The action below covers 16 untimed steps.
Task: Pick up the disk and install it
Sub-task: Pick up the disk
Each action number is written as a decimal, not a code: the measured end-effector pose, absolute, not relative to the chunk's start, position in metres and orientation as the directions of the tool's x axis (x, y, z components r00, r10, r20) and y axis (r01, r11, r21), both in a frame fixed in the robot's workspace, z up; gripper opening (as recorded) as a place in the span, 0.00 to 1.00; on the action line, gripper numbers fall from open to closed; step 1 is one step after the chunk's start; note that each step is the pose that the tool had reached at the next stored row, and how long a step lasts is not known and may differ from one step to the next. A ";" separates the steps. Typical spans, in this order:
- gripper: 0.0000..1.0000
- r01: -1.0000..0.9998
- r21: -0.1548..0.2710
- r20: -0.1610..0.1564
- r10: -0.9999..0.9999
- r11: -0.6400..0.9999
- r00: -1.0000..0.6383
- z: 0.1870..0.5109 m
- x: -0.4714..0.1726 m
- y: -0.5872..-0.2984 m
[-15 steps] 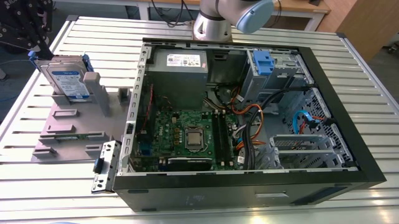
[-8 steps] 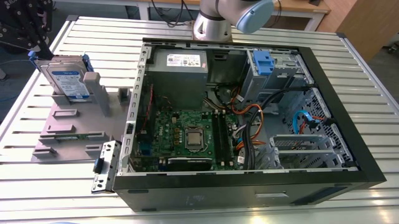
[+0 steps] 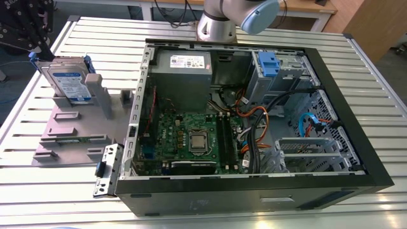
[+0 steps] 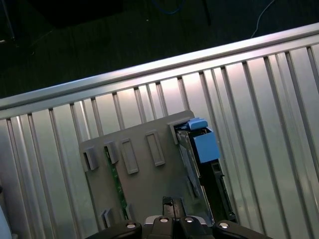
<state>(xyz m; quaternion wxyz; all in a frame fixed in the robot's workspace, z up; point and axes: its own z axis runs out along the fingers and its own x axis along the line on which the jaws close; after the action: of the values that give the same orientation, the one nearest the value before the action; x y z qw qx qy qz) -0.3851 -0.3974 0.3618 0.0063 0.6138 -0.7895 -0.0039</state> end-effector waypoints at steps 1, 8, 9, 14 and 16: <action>0.11 -0.969 0.014 0.005 -0.969 0.246 -0.246 0.362 -0.385 -0.397; 0.11 -0.971 0.014 0.005 -0.971 0.240 -0.240 0.362 -0.385 -0.397; 0.11 -0.971 0.014 0.005 -0.971 0.239 -0.239 0.362 -0.385 -0.397; 0.11 -0.972 0.014 0.005 -0.972 0.235 -0.235 0.362 -0.385 -0.397; 0.11 -0.972 0.014 0.005 -0.972 0.233 -0.233 0.362 -0.385 -0.397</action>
<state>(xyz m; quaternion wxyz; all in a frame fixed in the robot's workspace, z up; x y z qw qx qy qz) -0.3851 -0.3974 0.3618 0.0063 0.6191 -0.7853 -0.0039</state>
